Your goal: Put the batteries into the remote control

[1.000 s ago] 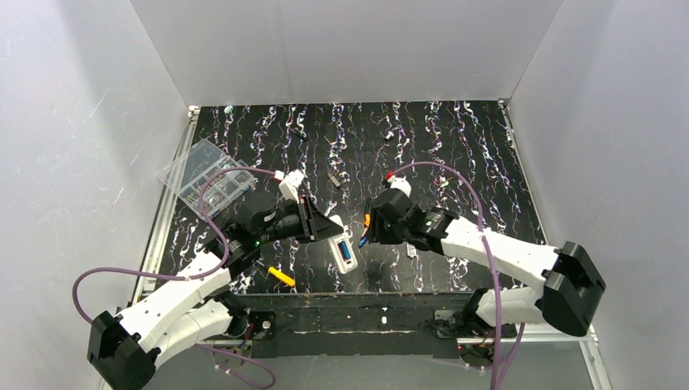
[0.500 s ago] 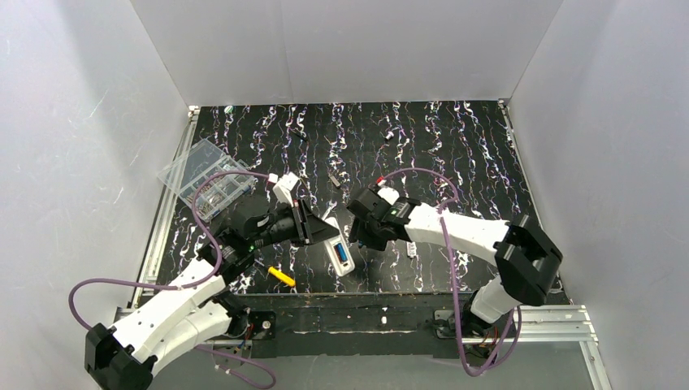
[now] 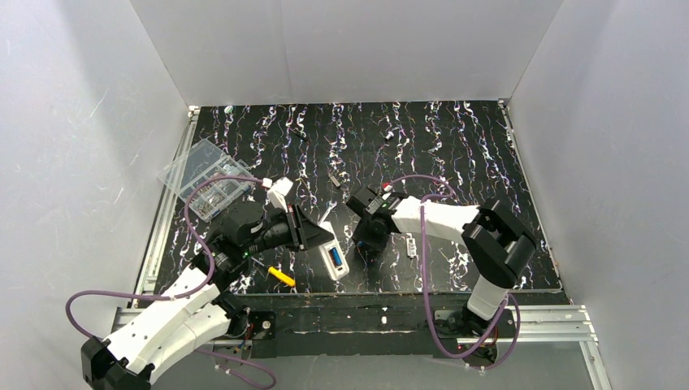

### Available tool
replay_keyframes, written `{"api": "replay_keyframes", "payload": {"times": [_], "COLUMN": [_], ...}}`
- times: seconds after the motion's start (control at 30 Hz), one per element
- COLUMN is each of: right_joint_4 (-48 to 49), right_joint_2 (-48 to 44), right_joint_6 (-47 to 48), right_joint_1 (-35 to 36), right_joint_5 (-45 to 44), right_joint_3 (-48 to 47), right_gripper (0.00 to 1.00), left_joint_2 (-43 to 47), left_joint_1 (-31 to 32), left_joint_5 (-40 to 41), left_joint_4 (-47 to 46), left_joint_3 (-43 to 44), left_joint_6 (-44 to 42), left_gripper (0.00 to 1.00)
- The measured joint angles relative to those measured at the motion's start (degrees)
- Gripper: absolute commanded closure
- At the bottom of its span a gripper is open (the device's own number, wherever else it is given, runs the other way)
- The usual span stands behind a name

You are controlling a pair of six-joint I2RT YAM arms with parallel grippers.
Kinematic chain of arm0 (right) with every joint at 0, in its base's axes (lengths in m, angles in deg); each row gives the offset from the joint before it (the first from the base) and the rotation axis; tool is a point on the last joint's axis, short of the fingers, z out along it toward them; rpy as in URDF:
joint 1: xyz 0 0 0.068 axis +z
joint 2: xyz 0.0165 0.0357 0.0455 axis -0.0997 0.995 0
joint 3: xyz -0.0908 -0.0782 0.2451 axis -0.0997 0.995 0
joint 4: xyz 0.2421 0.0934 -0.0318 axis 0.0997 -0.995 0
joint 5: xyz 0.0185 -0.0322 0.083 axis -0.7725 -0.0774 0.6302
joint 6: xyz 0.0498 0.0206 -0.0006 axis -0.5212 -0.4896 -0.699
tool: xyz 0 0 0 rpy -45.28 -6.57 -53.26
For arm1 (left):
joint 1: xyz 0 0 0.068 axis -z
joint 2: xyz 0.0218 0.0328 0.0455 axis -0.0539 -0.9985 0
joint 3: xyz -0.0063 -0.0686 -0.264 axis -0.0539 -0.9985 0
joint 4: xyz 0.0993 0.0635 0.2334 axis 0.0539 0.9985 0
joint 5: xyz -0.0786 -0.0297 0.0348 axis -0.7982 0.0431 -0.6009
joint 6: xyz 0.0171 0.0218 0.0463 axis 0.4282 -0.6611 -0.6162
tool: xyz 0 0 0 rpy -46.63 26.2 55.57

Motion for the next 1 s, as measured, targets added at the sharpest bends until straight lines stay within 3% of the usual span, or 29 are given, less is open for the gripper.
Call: {"api": "replay_keyframes", "payload": {"times": [0.17, 0.33, 0.37, 0.5, 0.63, 0.83, 0.9, 1.0], "right_joint_4": [-0.22, -1.57, -1.73, -1.77, 3.45, 8.11, 13.25, 19.32], "right_joint_2": [2.49, 4.35, 4.39, 4.42, 1.38, -17.99, -27.1, -32.76], "right_joint_6": [-0.09, -0.31, -0.33, 1.38, 9.51, 18.29, 24.48, 31.93], "right_joint_1": [-0.13, -0.13, -0.13, -0.09, 0.96, 2.93, 2.89, 2.86], "right_joint_5": [0.5, -0.46, -0.68, -1.36, -1.22, -0.92, -1.36, -1.2], "right_joint_3": [-1.57, -3.43, -3.45, -3.58, -0.24, 9.79, 12.94, 17.18], "right_gripper": [0.56, 0.83, 0.99, 0.99, 0.99, 0.99, 0.99, 0.99], "left_joint_2": [1.09, 3.19, 3.3, 3.28, 2.84, -0.85, -2.27, -4.09], "left_joint_1": [-0.31, -0.7, -0.81, -1.03, -1.05, -1.05, -1.05, -1.05], "left_joint_5": [0.13, 1.11, 1.18, 1.16, 1.11, -0.68, -2.27, -4.04], "left_joint_4": [1.55, 2.73, 2.89, 3.21, 3.26, -1.25, -6.71, -16.94], "left_joint_3": [-0.7, -0.85, -0.85, -0.85, -0.85, -0.9, -1.44, -4.66], "left_joint_6": [-0.57, -1.33, -1.36, -1.51, -1.77, -1.46, -1.16, -1.64], "left_gripper": [1.0, 1.0, 1.0, 1.0, 1.0, 1.0, 1.0, 1.0]}}
